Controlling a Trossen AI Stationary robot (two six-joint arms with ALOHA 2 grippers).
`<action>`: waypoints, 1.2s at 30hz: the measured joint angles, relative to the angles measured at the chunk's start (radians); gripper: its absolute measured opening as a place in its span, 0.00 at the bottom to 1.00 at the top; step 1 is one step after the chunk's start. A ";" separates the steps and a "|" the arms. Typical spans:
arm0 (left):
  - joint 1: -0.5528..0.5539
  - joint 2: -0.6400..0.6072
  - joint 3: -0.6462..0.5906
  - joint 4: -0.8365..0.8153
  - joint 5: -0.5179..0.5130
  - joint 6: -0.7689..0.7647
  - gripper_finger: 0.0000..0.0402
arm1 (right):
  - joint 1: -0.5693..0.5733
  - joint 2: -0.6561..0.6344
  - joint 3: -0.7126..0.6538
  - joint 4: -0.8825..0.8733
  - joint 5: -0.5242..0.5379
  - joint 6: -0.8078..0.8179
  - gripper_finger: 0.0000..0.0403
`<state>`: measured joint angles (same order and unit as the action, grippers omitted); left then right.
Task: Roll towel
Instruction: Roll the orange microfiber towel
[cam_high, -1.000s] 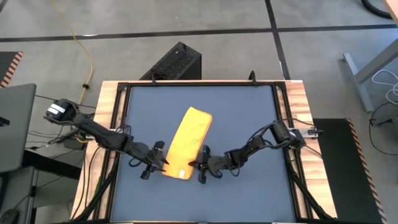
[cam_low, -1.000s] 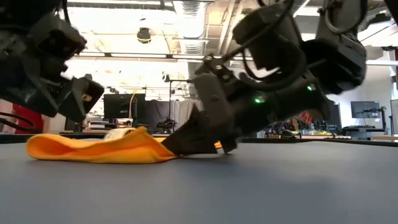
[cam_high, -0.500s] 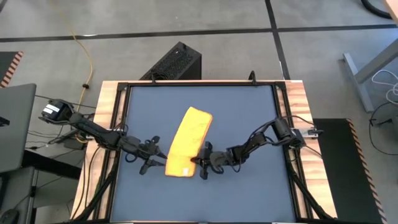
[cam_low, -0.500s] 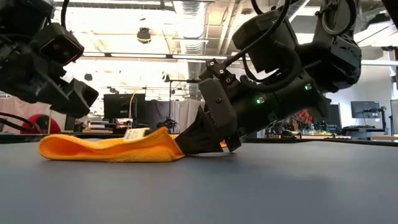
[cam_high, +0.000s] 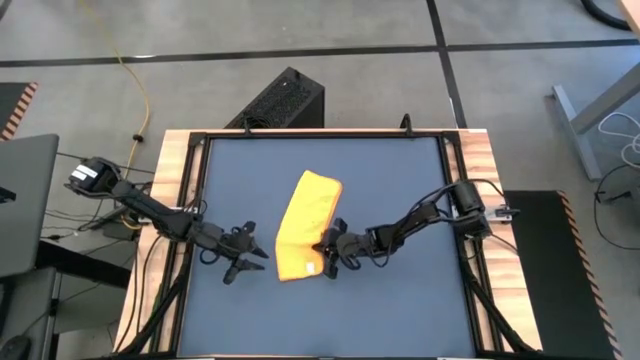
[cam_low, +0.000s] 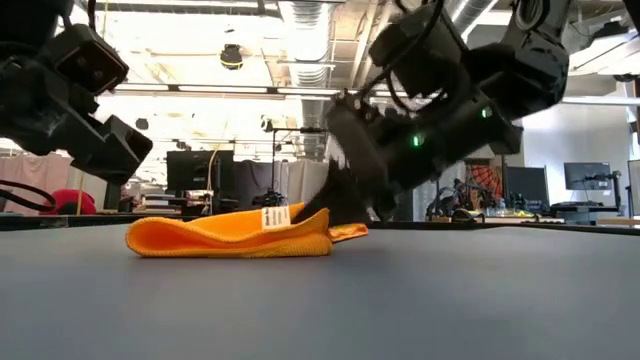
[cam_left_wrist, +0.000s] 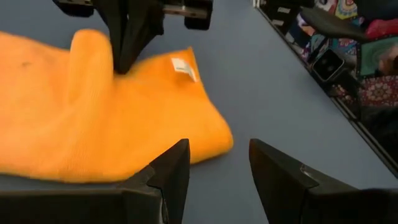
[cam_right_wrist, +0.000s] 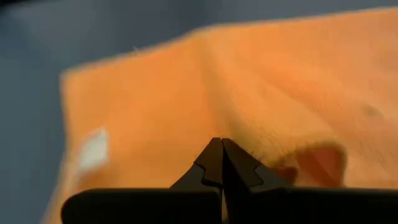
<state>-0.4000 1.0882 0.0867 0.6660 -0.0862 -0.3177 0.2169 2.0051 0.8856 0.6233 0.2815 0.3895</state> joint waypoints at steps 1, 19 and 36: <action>-0.010 0.000 0.004 0.000 -0.013 0.004 0.39 | 0.002 -0.007 0.001 0.006 -0.010 0.009 0.05; -0.080 0.409 0.209 0.039 -0.036 0.181 0.39 | 0.092 -0.012 0.003 0.025 -0.014 0.056 0.05; -0.080 0.573 0.200 0.117 -0.083 0.167 0.36 | 0.150 -0.014 0.005 0.065 0.009 0.056 0.05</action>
<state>-0.4805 1.6615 0.2867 0.7831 -0.1687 -0.1505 0.3664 1.9907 0.8909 0.6886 0.2906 0.4454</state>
